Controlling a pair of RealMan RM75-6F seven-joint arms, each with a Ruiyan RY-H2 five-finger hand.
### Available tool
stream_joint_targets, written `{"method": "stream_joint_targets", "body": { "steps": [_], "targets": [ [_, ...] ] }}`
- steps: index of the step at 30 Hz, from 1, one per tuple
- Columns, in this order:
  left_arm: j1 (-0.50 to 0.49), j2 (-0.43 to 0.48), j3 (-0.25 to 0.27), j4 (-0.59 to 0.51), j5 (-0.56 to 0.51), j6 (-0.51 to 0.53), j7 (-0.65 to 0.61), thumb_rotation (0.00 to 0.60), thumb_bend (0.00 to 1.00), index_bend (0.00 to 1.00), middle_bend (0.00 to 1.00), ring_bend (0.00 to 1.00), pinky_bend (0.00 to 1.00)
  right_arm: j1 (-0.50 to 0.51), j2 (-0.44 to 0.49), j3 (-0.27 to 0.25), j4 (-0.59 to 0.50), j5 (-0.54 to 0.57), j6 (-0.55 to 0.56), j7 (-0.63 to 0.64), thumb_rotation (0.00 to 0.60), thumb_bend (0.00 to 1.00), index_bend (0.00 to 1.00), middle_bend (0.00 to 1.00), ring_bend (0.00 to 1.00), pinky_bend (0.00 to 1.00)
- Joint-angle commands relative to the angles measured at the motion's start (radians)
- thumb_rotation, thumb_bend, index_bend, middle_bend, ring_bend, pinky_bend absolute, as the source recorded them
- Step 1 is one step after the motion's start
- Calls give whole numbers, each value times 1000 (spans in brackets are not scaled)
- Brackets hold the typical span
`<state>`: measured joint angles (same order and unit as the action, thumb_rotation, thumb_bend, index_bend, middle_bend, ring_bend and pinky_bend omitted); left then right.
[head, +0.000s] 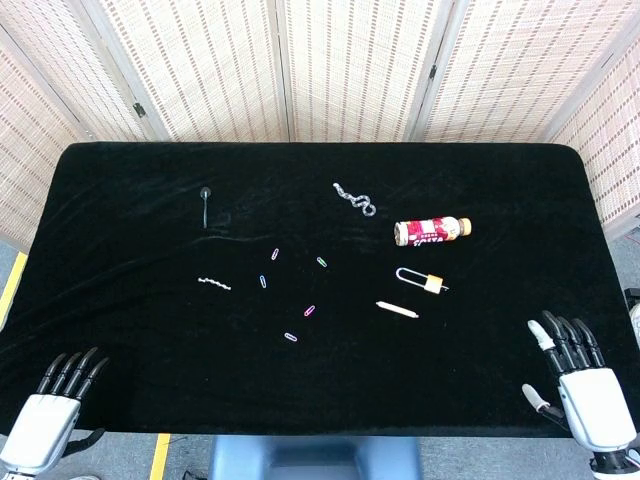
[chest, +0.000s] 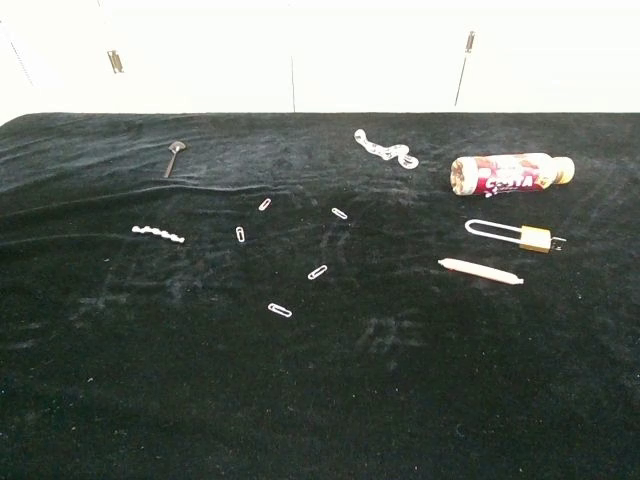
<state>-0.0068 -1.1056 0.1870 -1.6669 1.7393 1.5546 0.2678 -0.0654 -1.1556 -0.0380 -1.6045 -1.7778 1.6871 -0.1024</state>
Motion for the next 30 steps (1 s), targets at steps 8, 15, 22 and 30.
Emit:
{"method": "stream_joint_targets", "body": {
  "steps": [8, 15, 22, 30],
  "targets": [
    [-78, -23, -31, -2, 25, -107, -48, 600, 178, 0, 13, 35, 125, -20, 12, -8, 7, -25, 52, 39, 600, 228, 0, 0, 0, 0],
    [-292, -109, -141, 23, -27, -350, -291, 600, 237, 149, 864, 895, 875, -15, 4, 23, 5, -5, 66, 22, 600, 228, 0, 0, 0, 0],
    [-473, -251, -294, 202, -132, -490, -400, 600, 393, 359, 1000, 1000, 1000, 12, 17, 26, 10, -5, 30, 69, 600, 228, 0, 0, 0, 0],
    [-620, -402, -369, 433, -242, -641, -403, 600, 403, 461, 1000, 1000, 1000, 27, 29, 52, 1, 66, -4, 102, 600, 228, 0, 0, 0, 0]
  ]
}}
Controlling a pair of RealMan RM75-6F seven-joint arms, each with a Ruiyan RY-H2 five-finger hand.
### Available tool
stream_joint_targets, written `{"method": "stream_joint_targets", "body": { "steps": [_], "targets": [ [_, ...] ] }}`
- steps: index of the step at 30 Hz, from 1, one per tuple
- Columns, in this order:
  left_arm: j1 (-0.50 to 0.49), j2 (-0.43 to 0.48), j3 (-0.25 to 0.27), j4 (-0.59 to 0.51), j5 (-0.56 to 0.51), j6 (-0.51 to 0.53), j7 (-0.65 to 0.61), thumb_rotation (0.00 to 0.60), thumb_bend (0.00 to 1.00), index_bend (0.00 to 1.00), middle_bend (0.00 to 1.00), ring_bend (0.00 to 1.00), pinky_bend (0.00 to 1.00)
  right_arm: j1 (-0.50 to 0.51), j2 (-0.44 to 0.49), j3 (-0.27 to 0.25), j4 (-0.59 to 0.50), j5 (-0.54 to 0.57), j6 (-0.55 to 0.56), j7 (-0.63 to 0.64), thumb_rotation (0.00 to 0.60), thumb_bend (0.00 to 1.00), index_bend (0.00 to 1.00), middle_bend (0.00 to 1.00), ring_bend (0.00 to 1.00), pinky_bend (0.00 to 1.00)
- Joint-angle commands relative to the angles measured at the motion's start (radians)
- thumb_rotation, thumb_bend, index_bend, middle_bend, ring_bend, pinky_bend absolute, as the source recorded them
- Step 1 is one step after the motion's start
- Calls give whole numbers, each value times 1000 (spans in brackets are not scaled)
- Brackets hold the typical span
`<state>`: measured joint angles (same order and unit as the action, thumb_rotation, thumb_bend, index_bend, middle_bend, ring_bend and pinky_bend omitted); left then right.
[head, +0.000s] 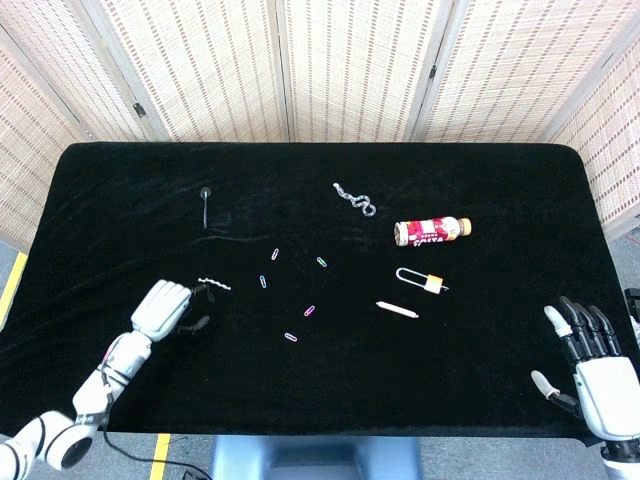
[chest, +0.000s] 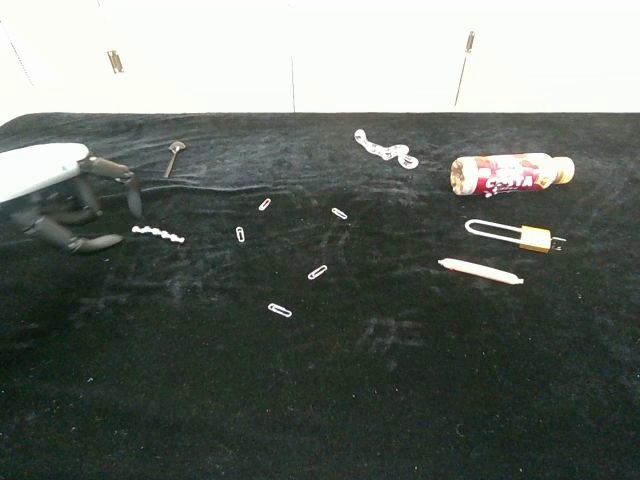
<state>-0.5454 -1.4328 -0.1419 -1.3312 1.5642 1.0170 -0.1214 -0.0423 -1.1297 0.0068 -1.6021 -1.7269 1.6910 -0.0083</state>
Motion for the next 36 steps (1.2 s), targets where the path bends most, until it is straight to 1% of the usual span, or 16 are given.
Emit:
{"method": "stream_joint_targets", "body": {
  "steps": [1, 3, 6, 8, 11, 16, 20, 27, 30, 36],
  "targets": [
    [-98, -91, -41, 128, -77, -124, -22, 600, 403, 461, 1000, 1000, 1000, 6, 5, 11, -2, 26, -14, 13, 600, 228, 0, 0, 0, 0],
    [-118, -117, -41, 178, -84, -139, -33, 600, 403, 459, 1000, 1000, 1000, 8, 7, 15, -3, 42, -23, 18, 600, 228, 0, 0, 0, 0],
    [-147, -169, -41, 269, -87, -146, -54, 600, 402, 484, 1000, 1000, 1000, 10, 10, 18, -3, 57, -33, 24, 600, 228, 0, 0, 0, 0],
    [-172, -192, -34, 320, -83, -167, -80, 600, 402, 498, 1000, 1000, 1000, 9, 7, 23, 0, 70, -33, 18, 600, 228, 0, 0, 0, 0],
    [-195, -229, -19, 400, -71, -169, -92, 600, 403, 500, 1000, 1000, 1000, 7, 4, 27, 1, 84, -34, 14, 600, 228, 0, 0, 0, 0],
    [-211, -265, -1, 480, -75, -178, -116, 600, 403, 500, 1000, 1000, 1000, 6, 5, 28, 4, 89, -33, 19, 600, 228, 0, 0, 0, 0],
    [-217, -277, 10, 510, -93, -203, -106, 600, 403, 474, 1000, 1000, 1000, 10, 1, 29, 7, 93, -41, 13, 600, 228, 0, 0, 0, 0],
    [-227, -283, 20, 544, -112, -225, -114, 600, 404, 497, 1000, 1000, 1000, 20, 3, 30, 2, 104, -66, 8, 600, 228, 0, 0, 0, 0],
    [-230, -285, 27, 556, -113, -226, -125, 600, 406, 521, 1000, 1000, 1000, 24, 3, 31, 1, 110, -74, 5, 600, 228, 0, 0, 0, 0],
    [-232, -294, 41, 575, -111, -225, -145, 600, 425, 607, 1000, 1000, 1000, 26, 3, 35, -1, 119, -79, 2, 600, 228, 0, 0, 0, 0]
  ]
}}
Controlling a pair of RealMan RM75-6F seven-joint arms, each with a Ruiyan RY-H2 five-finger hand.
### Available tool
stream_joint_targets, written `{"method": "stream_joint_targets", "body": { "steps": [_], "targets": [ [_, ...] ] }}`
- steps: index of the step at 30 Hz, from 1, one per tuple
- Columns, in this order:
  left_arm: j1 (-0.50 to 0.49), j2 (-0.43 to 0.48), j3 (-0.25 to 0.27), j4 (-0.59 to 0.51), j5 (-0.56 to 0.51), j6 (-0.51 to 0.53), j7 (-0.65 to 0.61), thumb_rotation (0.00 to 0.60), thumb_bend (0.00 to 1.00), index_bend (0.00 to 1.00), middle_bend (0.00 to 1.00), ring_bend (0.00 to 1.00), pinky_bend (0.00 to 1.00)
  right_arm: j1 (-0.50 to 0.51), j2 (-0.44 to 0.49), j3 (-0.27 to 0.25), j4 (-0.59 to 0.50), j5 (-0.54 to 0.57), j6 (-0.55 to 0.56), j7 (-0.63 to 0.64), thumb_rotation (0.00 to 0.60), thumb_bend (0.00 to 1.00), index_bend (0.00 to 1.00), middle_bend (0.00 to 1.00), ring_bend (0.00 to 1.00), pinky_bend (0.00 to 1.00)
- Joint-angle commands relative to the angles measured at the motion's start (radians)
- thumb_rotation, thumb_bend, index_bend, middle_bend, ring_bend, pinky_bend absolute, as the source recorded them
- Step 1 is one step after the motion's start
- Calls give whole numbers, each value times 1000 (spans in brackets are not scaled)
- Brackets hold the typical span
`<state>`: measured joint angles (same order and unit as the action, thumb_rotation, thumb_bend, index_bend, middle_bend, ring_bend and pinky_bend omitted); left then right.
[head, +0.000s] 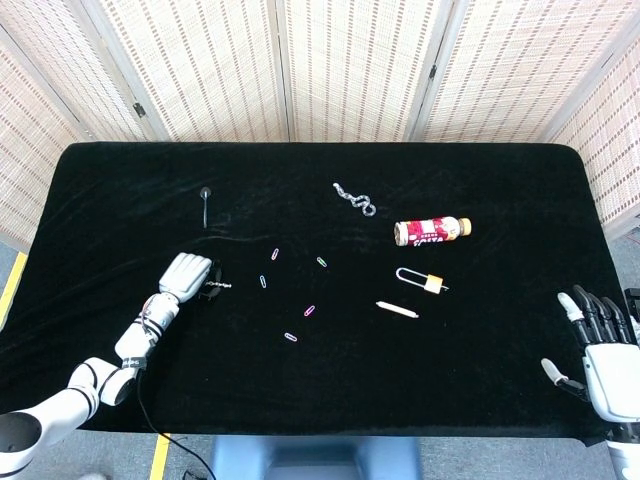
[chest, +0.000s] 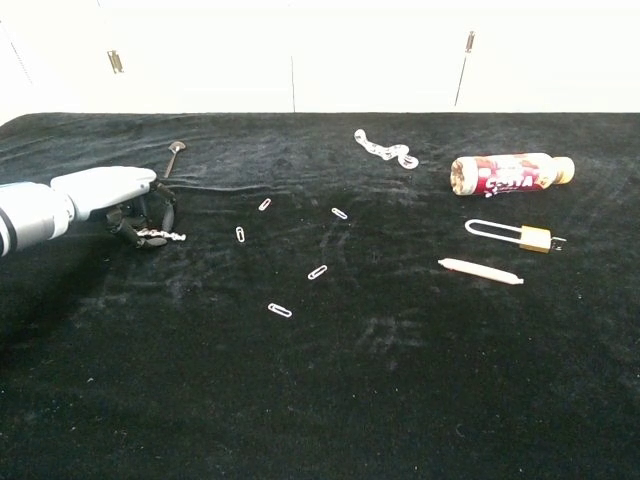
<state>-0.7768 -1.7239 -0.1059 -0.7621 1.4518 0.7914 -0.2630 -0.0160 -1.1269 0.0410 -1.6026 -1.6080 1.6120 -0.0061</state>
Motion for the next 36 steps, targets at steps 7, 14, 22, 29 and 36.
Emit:
{"method": "stream_joint_targets", "body": {
  "steps": [7, 14, 22, 29, 36],
  "targets": [
    [3, -14, 16, 25, 9, 30, -24, 600, 483, 697, 1000, 1000, 1000, -2, -2, 0, 1, -1, 6, -5, 600, 228, 0, 0, 0, 0],
    [25, 4, 6, -14, 3, 103, -19, 600, 511, 806, 1000, 1000, 1000, 3, -5, -1, 0, 0, -1, -12, 600, 228, 0, 0, 0, 0],
    [57, 46, -32, -191, -14, 220, 13, 600, 512, 784, 1000, 1000, 1000, 1, -2, -8, -1, -16, 7, -3, 600, 228, 0, 0, 0, 0],
    [67, 73, -58, -411, -59, 213, -9, 600, 505, 782, 1000, 1000, 1000, 0, 4, -23, 4, -46, 14, 17, 600, 228, 0, 0, 0, 0],
    [103, 7, -36, -492, -76, 262, 65, 600, 506, 782, 1000, 1000, 1000, -13, 14, -37, 15, -81, 50, 55, 600, 228, 0, 0, 0, 0]
  ]
}}
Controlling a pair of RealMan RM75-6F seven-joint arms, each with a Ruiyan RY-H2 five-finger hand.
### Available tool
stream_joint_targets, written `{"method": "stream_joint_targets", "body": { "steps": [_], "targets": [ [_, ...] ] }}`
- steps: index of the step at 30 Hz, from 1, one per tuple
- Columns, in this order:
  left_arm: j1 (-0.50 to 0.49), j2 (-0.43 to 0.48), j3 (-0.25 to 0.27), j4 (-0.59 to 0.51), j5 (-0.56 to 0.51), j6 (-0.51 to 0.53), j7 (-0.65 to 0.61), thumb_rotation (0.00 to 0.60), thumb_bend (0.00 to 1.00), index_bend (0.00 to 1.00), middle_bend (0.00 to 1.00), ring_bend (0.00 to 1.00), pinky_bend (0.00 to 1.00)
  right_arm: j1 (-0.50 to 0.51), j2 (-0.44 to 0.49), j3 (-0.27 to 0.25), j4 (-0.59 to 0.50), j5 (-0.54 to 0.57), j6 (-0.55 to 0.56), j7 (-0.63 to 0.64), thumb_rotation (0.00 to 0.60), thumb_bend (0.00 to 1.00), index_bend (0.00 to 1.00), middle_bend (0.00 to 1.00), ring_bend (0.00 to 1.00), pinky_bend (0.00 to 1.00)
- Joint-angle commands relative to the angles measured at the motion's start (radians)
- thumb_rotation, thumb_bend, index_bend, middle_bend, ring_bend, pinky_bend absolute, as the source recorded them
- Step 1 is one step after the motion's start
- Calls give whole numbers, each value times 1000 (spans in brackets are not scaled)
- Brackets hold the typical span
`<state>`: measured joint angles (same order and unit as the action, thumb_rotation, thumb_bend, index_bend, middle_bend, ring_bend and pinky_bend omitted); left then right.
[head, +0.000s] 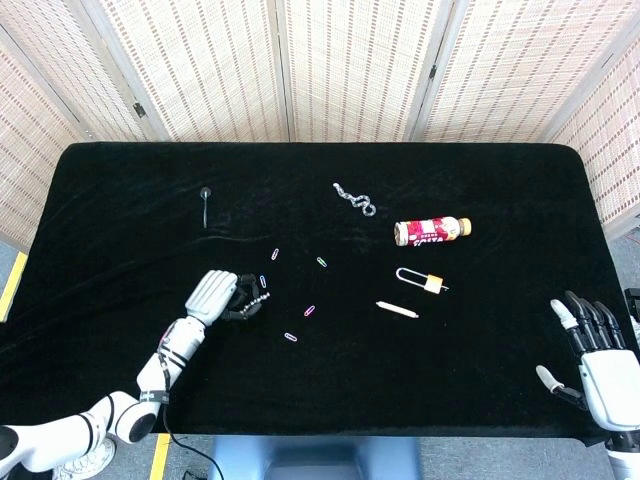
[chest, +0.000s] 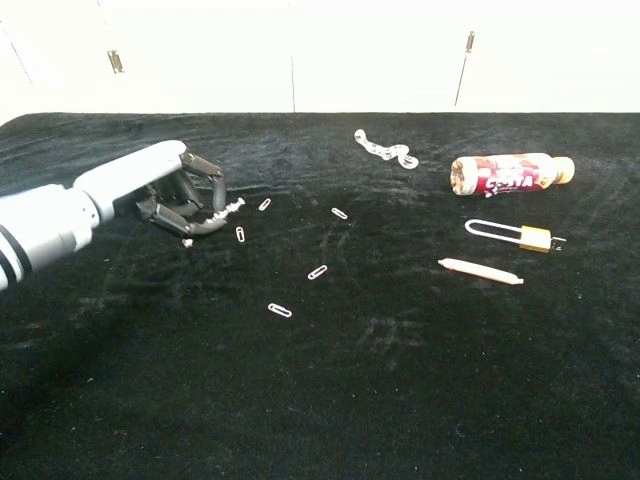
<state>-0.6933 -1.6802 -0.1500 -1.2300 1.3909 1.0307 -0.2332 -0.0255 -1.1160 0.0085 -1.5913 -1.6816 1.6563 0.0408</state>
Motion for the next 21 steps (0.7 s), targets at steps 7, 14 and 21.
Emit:
{"method": "stream_joint_targets", "body": {
  "steps": [7, 14, 21],
  "targets": [
    [19, -168, 9, 24, -23, 45, 97, 600, 510, 781, 1000, 1000, 1000, -24, 20, -18, 24, -46, 65, 73, 600, 228, 0, 0, 0, 0],
    [-11, -254, -3, 96, 1, 45, 109, 600, 513, 780, 1000, 1000, 1000, -42, 32, -18, 50, -39, 99, 136, 600, 228, 0, 0, 0, 0],
    [-34, -299, -14, 160, -19, -4, 117, 600, 513, 780, 1000, 1000, 1000, -77, 31, -4, 71, -10, 158, 184, 600, 228, 0, 0, 0, 0]
  ]
}}
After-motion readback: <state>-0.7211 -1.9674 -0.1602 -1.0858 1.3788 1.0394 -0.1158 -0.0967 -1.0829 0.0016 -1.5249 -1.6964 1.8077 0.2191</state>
